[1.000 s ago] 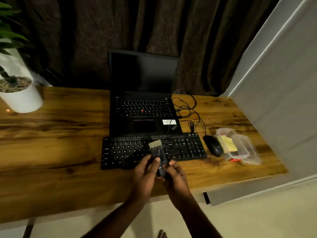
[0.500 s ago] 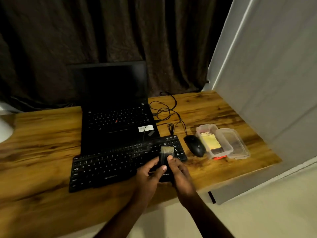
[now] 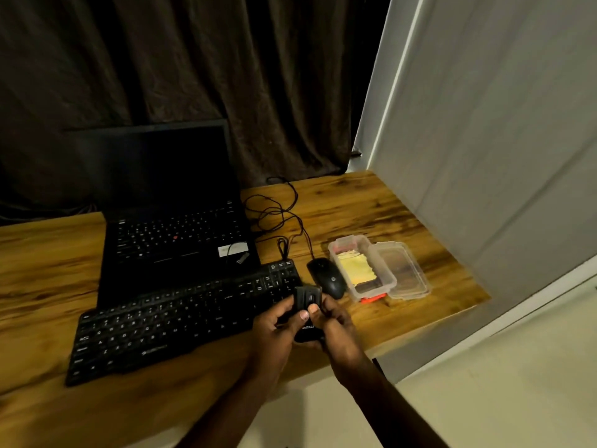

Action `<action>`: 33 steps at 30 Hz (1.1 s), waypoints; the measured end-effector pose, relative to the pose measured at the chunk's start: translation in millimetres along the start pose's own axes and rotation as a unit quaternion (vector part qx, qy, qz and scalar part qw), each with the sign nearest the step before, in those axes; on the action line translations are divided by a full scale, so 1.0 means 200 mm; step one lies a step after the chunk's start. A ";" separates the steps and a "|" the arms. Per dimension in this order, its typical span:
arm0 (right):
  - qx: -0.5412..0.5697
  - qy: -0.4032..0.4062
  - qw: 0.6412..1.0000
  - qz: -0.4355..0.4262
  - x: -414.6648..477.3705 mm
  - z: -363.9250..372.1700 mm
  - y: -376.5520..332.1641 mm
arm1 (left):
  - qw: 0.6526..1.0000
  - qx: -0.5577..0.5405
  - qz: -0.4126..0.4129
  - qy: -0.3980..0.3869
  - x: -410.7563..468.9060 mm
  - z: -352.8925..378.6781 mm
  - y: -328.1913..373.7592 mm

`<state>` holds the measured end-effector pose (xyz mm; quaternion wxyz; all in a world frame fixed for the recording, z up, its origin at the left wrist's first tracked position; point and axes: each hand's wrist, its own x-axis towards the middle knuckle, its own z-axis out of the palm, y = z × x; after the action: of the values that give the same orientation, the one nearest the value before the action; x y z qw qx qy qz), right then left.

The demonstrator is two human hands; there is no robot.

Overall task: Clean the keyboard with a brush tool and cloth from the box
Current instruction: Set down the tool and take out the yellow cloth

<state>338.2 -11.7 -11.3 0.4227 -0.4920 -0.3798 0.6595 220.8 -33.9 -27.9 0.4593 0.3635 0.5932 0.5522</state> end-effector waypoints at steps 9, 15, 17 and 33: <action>-0.320 -0.026 0.924 -0.208 -0.04 -0.30 0.16 | 0.967 -0.125 -0.219 0.023 -0.03 0.22 -0.06; -0.469 0.005 0.847 -0.250 -0.05 -0.38 0.20 | 0.968 -0.058 -0.242 0.024 -0.01 0.28 -0.11; -0.505 0.021 0.829 -0.238 -0.04 -0.40 0.21 | 0.967 -0.053 -0.249 0.023 0.00 0.28 -0.13; -0.617 0.035 0.742 -0.261 0.09 -0.42 0.28 | 0.987 0.070 -0.148 0.004 0.00 0.23 -0.16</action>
<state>405.8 -7.6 -87.6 0.1958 -0.5493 -0.8023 0.1274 266.3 -23.7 -57.9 0.5068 0.3010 0.6795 0.4368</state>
